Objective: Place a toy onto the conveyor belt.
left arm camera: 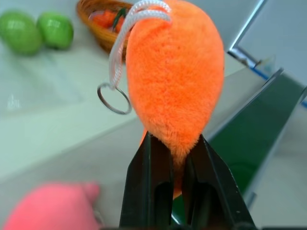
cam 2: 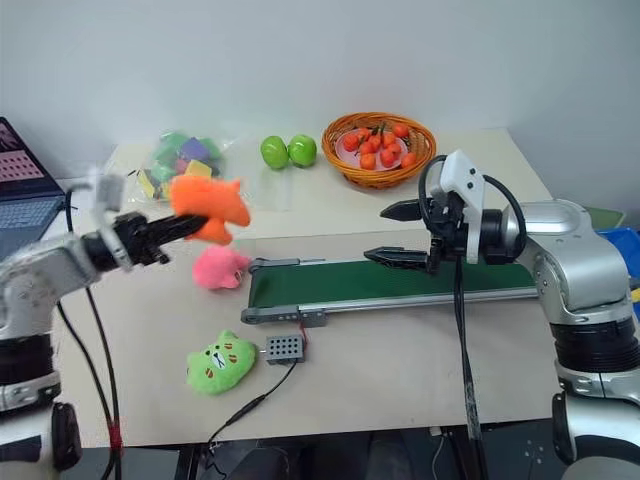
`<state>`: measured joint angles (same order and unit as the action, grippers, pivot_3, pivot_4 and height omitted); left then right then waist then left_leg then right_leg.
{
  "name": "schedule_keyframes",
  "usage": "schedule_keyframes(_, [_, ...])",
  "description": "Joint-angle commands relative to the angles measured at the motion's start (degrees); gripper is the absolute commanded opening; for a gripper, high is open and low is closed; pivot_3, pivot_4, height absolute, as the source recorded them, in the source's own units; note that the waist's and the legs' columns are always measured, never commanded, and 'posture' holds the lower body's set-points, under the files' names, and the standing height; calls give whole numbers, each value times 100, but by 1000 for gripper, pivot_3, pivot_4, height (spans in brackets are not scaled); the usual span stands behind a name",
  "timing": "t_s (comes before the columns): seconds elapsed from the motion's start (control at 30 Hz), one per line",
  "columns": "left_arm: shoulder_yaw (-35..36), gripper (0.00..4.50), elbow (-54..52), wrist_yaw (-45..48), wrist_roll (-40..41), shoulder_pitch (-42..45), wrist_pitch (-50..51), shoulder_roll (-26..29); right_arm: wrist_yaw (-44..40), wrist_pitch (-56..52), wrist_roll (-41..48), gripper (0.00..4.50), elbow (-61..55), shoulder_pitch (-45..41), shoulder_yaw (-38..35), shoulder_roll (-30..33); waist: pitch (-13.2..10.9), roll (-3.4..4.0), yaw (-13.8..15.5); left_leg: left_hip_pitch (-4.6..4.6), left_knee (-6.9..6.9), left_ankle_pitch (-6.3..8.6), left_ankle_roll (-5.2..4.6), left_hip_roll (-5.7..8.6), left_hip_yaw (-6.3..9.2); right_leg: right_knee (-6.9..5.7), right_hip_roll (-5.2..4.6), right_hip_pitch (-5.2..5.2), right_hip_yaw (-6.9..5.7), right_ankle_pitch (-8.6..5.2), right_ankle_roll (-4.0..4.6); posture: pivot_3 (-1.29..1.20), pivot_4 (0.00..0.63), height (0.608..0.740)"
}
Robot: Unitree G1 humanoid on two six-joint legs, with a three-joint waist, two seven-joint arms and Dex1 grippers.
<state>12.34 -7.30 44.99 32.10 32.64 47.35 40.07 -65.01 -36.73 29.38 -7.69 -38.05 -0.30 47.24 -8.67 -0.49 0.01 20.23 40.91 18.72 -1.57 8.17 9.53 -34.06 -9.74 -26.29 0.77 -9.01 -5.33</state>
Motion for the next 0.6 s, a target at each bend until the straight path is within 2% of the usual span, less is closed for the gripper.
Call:
schedule_keyframes(0.03, [-501,851,-836,76,-433,-176,-854,25,-5,188,-5,4500,-67,-77,-97,-9,0,0,-43,0,0,5,1,-6,-2,2,6,-1,0,0,0,0,150,740])
schedule_keyframes(0.07, [-669,1000,-984,122,-600,-295,-1039,96,-8,195,-9,4500,-62,-67,-100,-7,0,0,-73,0,-5,10,3,-11,-2,4,11,-6,0,0,1,0,150,740])
schedule_keyframes(0.13, [-891,1818,-1159,190,-910,-458,-1441,221,-8,195,-10,4500,-61,-65,-104,-8,0,0,-104,0,-14,11,5,-16,-5,5,15,-12,0,-1,2,0,150,740])
schedule_keyframes(0.27, [-1109,1818,-1064,262,-1759,-654,-2929,419,0,179,2,4500,-77,-84,-108,-18,-1,0,-82,1,-13,11,6,-21,-11,5,24,-16,0,2,8,0,150,740])
schedule_keyframes(0.43, [-1433,1818,-330,-158,-3462,-983,-5610,804,8,188,-2,4500,-80,-58,-114,-25,-1,1,-33,-6,-9,10,7,-23,-22,9,25,-10,5,7,15,0,150,740])
schedule_keyframes(0.6, [-1641,1818,355,-765,-4597,-1128,-7495,959,32,188,-7,4500,-80,-57,-105,-52,-2,2,-11,-6,-10,10,7,-25,-27,8,28,-12,4,8,17,0,150,740])
